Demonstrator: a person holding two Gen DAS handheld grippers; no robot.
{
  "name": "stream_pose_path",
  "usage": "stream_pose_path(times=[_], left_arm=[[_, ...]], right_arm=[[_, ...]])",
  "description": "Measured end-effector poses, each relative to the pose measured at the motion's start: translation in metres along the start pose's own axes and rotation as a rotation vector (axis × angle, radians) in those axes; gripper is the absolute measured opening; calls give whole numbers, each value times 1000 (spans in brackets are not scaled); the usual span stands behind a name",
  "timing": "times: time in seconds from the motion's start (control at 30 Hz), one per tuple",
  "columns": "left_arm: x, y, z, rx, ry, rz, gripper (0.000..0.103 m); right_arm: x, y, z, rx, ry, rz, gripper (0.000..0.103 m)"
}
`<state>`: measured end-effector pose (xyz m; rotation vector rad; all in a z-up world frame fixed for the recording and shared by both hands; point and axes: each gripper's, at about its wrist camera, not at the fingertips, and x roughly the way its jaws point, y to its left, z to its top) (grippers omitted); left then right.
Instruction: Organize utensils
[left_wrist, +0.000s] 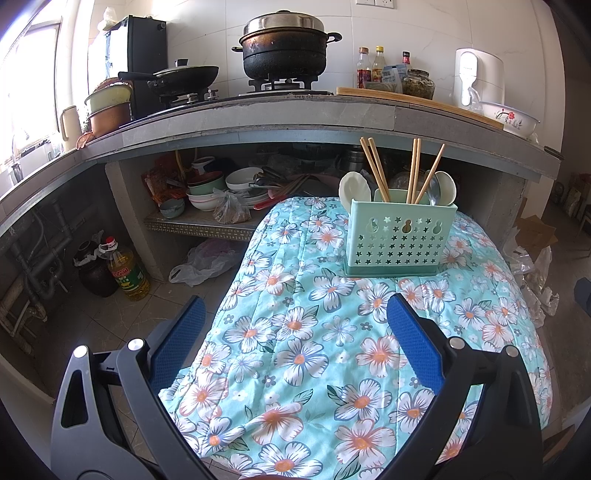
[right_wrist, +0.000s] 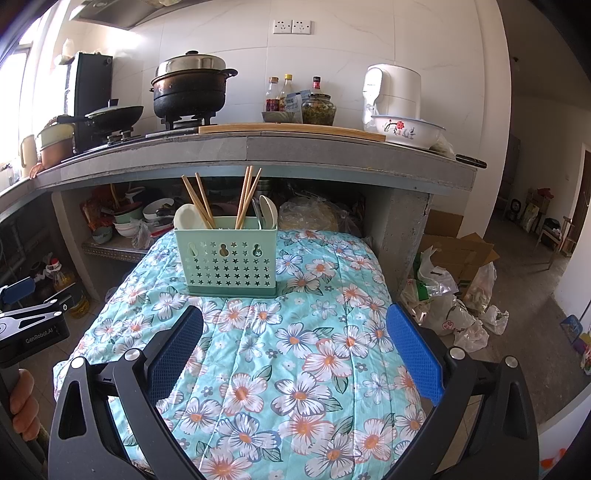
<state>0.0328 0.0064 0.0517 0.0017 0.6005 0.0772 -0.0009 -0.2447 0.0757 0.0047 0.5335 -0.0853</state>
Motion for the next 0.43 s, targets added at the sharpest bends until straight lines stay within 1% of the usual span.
stream_pose_path(times=[0.43], left_arm=[[2,-2,-3,0,8,-8,95]], right_arm=[[0,0,0,1,1,0,97]])
